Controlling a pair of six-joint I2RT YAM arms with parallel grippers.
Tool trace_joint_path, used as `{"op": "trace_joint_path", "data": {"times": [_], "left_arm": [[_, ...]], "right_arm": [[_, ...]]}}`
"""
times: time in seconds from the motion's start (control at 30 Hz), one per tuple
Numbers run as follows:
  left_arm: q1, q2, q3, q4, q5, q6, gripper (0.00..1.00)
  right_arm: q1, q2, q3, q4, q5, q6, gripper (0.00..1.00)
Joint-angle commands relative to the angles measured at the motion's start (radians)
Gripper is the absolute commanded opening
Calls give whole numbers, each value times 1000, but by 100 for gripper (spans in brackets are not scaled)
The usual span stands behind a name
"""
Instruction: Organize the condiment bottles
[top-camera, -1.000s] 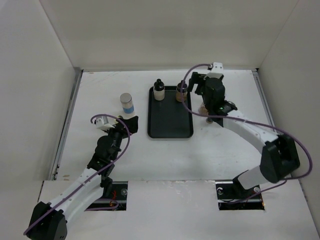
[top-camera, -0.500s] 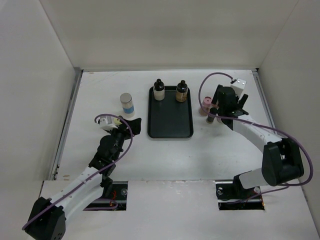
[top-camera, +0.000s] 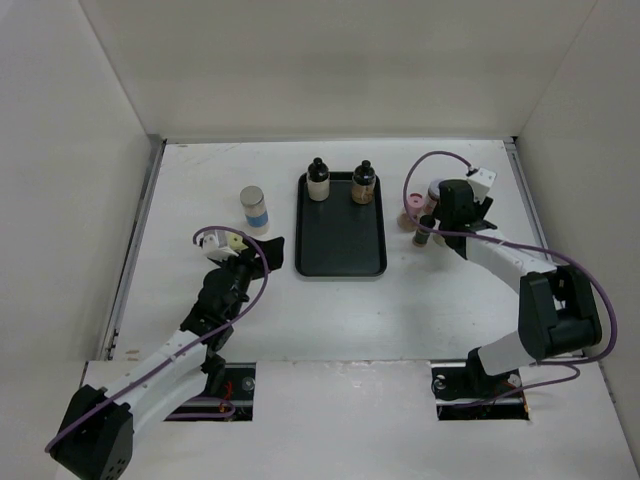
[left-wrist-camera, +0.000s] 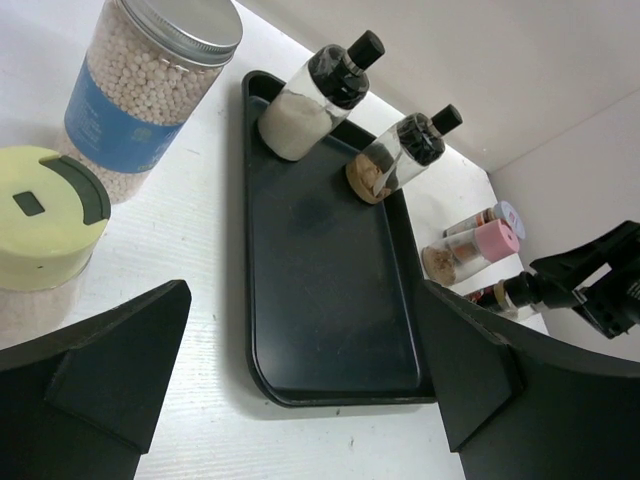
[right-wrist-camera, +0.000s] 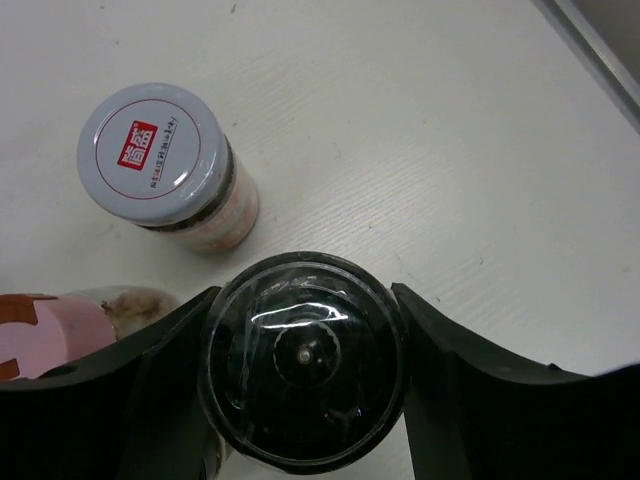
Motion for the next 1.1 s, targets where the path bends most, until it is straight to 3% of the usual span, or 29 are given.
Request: {"op": "trace_joint_path", "data": {"times": [0.0,0.23,0.4,0.57,0.7,0.9,1.07], "left_arm": [[-9,6,8,63,-4,15,97],[-5,-11,3,69,-4,15,97],[1,-43,-6,66,-11,16,97],[12,-62,-12,54,-19,18,97],[27,-79,-17,45,-36,18,97],[41,-93,-23,28,-34,19,98],[41,-89,-22,34,-30,21,98]], "right_arm": [[-6,-56,-27,60,52,26,57],[25,-328,-57,111,218,-53,51],[203,-420,19,172,179,-172,50],[396,-257,159,183,32,-176,50],[476,-53,277,232,-99,-158,52],[504,279,534,246,-223,-202,54],[491,465,676,234,-223,-254,54]]}}
